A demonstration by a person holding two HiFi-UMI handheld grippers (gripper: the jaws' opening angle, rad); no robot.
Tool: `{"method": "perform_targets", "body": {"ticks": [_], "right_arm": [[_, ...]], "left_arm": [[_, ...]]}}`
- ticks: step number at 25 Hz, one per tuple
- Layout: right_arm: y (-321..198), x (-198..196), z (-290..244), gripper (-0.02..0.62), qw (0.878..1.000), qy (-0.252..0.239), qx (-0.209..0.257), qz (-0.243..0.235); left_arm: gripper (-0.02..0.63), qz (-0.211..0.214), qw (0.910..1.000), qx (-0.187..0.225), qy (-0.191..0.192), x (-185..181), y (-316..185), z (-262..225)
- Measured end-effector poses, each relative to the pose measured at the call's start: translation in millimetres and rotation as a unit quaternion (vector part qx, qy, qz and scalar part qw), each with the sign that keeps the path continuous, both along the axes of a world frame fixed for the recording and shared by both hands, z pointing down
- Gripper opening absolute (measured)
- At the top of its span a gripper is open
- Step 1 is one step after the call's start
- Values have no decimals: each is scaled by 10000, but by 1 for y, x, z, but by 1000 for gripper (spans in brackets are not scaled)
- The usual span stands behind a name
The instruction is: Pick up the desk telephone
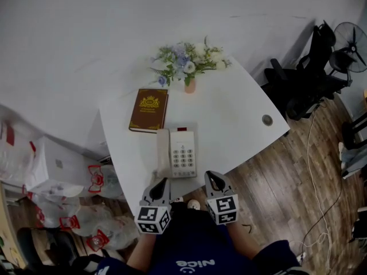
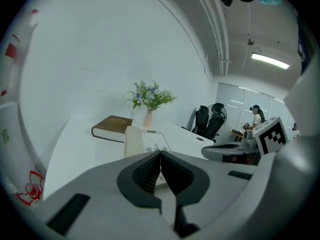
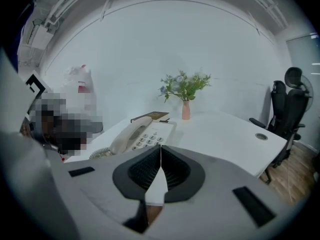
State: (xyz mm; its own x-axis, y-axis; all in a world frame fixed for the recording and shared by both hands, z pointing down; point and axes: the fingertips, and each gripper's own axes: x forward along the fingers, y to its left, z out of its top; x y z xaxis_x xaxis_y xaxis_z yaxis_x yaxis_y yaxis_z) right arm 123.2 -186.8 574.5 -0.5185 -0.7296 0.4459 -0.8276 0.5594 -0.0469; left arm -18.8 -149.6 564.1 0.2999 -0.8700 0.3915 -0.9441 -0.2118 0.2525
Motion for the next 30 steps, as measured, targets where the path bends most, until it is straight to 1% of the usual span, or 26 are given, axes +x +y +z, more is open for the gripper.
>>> {"method": "perform_targets", "body": {"ticks": [5, 11, 12, 13, 14, 15, 16, 19, 21, 24, 27, 30], "right_arm": [[-11, -6, 1, 23, 9991, -160, -392, -48], [-30, -10, 2, 28, 9977, -168, -649, -12], [-32, -12, 2, 41, 9973, -206, -702, -28], [-34, -14, 1, 80, 9967, -264, -766, -60], [-36, -16, 1, 123, 9959, -327, -833, -98], [-38, -18, 1, 137, 9952, -380, -889, -130], [-40, -20, 1, 138, 9947, -415, -930, -155], [-46, -24, 5, 161, 9926, -485, -1094, -226], [-52, -27, 9, 194, 9891, -582, -1322, -280], [-60, -31, 18, 206, 9801, -843, -1780, -264], [-70, -32, 29, 209, 9692, -1090, -2204, -112], [-81, -32, 41, 209, 9611, -1301, -2437, 24]], "left_arm": [[17, -102, 9999, -112, -30, -10, -13, 1], [21, -137, 9988, -463, 128, -32, -31, 7], [26, -127, 9984, -510, 205, -35, -33, 7], [52, -97, 9979, -561, 309, -36, -36, 8], [105, -47, 9972, -618, 425, -36, -38, 9], [162, 5, 9963, -675, 532, -37, -41, 10], [193, 38, 9955, -724, 613, -37, -43, 11], [225, 90, 9930, -841, 820, -40, -51, 15], [262, 175, 9892, -983, 1073, -42, -60, 20], [302, 296, 9801, -1335, 1442, -47, -72, 31], [320, 364, 9697, -1670, 1747, -51, -83, 45], [329, 584, 9584, -1928, 2023, -47, -92, 56]]}}
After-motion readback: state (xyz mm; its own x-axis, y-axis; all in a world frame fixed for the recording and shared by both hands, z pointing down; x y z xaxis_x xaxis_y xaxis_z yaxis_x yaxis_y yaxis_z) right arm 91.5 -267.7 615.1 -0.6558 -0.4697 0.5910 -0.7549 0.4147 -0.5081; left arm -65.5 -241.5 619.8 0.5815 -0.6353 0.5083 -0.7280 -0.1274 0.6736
